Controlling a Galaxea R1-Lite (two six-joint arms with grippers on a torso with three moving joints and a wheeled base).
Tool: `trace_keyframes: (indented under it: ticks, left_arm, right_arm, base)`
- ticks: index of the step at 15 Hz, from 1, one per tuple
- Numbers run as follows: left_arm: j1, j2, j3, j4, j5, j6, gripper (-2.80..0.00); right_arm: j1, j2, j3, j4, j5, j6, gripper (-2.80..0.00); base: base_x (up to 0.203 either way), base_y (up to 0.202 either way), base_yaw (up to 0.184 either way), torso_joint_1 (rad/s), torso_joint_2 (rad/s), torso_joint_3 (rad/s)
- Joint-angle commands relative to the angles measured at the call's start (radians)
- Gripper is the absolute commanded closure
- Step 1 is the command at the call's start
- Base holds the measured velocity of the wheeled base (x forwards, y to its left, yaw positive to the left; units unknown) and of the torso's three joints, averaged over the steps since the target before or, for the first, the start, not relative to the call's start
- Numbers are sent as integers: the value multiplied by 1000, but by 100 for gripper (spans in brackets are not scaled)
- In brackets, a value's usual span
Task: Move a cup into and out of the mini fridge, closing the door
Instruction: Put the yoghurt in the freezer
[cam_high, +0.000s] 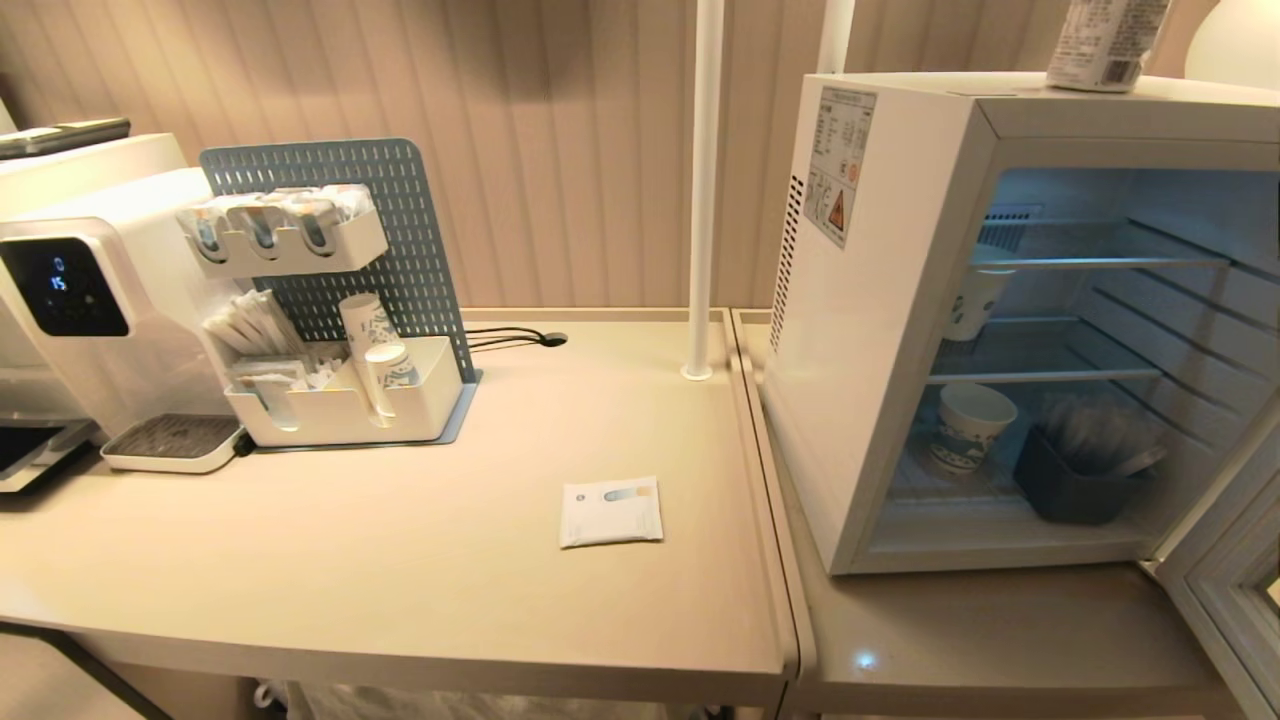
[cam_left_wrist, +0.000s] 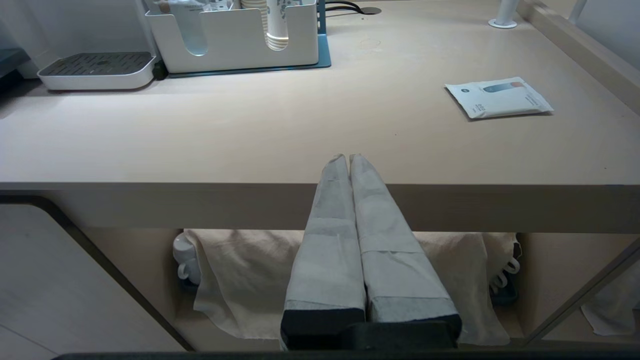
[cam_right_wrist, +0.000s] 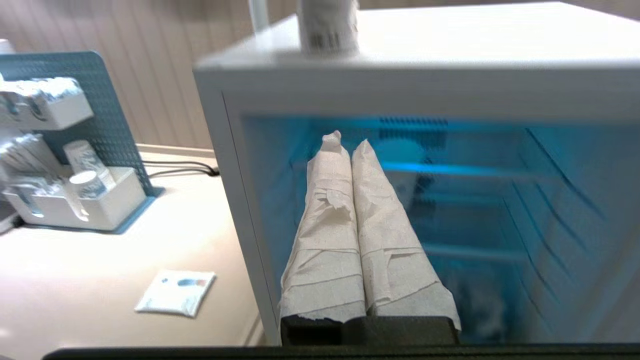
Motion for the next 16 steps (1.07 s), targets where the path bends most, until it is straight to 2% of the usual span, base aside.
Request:
trace_keyframes:
  ticks: [1,2,3,4,6,9,16]
  left_arm:
    - [0,2,0,0,0,0,0]
    - [0,2,0,-2,0,-4,0]
    - [0,2,0,-2,2,-9,0]
    - [0,2,0,-2,3,-14,0]
    - [0,2,0,0,3,-15,0]
    - [0,2,0,-2,3,-18,0]
    - [0,2,2,-9,4,-34,0]
  right_arm:
    - [29,192,-126,0,1,1,0]
    - [38,250,-201,2,0,3,0]
    - [43,296,-274,12,-2,4,-27]
    - [46,325,-335,37,-1,5,-280]
    - [66,386,-455,108,7,35,-280]
    - [97,461,-555,168,50,80,-280]
    - [118,569,-652,175,50,77,-280]
  base:
    - [0,0,0,0,0,0]
    - [0,0,0,0,0,0]
    - [0,0,0,0,0,0]
    - [0,0,0,0,0,0]
    - [0,0,0,0,0,0]
    - [0,0,0,0,0,0]
    - [0,0,0,0,0,0]
